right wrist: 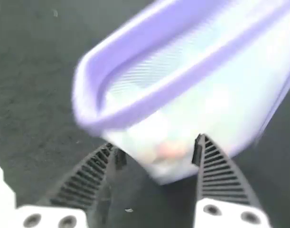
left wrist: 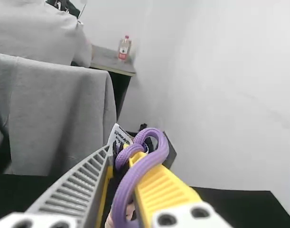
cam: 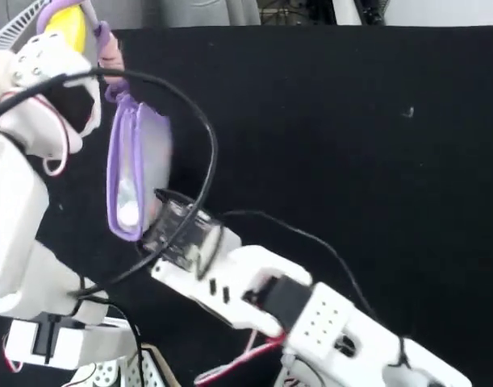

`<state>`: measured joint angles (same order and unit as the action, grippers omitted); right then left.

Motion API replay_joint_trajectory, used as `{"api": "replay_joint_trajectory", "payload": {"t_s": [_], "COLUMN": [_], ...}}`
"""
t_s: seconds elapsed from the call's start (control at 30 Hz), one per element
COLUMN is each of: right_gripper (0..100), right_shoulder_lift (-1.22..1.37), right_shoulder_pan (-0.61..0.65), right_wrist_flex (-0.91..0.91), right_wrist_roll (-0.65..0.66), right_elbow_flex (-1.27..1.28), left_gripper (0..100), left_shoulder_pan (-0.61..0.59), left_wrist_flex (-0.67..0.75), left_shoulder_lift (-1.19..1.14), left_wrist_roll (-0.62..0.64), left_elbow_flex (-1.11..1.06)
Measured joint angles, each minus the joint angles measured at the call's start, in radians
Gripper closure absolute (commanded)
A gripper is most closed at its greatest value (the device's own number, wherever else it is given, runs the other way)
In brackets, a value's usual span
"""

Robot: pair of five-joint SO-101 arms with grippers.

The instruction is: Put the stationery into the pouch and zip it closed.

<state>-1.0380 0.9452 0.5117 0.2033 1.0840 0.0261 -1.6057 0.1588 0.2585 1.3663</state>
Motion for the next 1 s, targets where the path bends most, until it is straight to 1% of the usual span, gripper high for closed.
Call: {"api": "replay_joint_trajectory", "payload": {"t_s": [0.2, 0.37, 0.5, 0.7, 0.77, 0.87, 0.93, 1.0], "right_gripper": [76.6, 76.6, 76.6, 76.6, 76.6, 76.6, 76.6, 76.6], "right_shoulder_lift": [-0.087, -0.098, -0.098, -0.098, -0.098, -0.098, -0.1, -0.1], "right_shoulder_pan": [-0.002, -0.002, -0.005, 0.0, 0.037, 0.14, 0.196, 0.206], "right_wrist_flex": [0.06, 0.06, 0.086, 0.238, 0.27, 0.256, 0.192, 0.097], "right_wrist_roll": [0.0, 0.0, 0.0, 0.0, 0.0, 0.014, 0.066, 0.104], "right_elbow_flex": [0.0, 0.0, 0.0, -0.135, -0.184, -0.203, -0.183, -0.132], "left_gripper": [97, 97, 97, 97, 97, 97, 97, 97], "left_shoulder_pan": [0.0, 0.0, 0.0, -0.011, -0.026, -0.031, -0.032, -0.034], "left_wrist_flex": [0.0, 0.002, 0.002, 0.002, 0.002, 0.002, 0.002, 0.002], "left_shoulder_lift": [0.006, 0.017, 0.018, 0.018, 0.018, 0.018, 0.018, 0.018], "left_wrist_roll": [0.011, 0.011, 0.011, 0.011, 0.015, 0.017, 0.017, 0.017], "left_elbow_flex": [-0.008, -0.123, -0.175, -0.206, -0.206, -0.206, -0.206, -0.206]}}
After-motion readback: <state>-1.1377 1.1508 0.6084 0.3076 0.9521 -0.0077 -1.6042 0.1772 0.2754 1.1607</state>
